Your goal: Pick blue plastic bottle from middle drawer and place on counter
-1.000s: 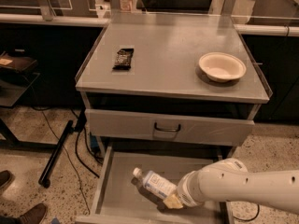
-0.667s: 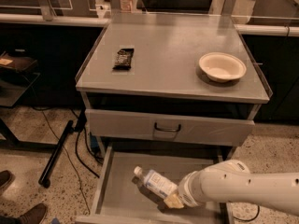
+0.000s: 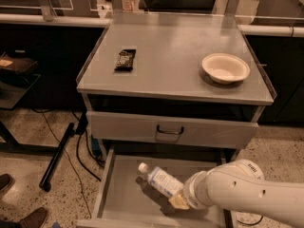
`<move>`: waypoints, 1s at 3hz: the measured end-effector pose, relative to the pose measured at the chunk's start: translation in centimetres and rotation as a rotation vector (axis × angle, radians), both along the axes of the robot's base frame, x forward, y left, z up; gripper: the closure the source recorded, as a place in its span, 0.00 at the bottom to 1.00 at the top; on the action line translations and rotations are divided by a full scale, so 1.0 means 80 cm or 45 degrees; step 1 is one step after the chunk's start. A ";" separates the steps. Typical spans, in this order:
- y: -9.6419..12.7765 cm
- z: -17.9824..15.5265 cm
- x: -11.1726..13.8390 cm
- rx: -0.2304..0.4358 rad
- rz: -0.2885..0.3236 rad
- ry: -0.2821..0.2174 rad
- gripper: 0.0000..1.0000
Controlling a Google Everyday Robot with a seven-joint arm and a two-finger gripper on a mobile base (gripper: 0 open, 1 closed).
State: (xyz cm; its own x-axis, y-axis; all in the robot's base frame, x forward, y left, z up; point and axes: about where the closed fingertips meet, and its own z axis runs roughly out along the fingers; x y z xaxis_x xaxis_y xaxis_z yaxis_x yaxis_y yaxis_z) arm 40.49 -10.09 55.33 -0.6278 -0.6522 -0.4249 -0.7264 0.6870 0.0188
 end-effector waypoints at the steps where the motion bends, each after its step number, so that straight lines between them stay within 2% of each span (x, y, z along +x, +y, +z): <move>1: -0.002 0.053 0.001 -0.024 -0.014 -0.114 1.00; 2: -0.002 0.053 0.001 -0.024 -0.014 -0.114 1.00; 3: -0.024 0.097 0.014 -0.065 -0.065 -0.164 1.00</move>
Offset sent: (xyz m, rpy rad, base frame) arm -0.0003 -0.0013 0.0339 -0.0140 -0.0710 -0.0102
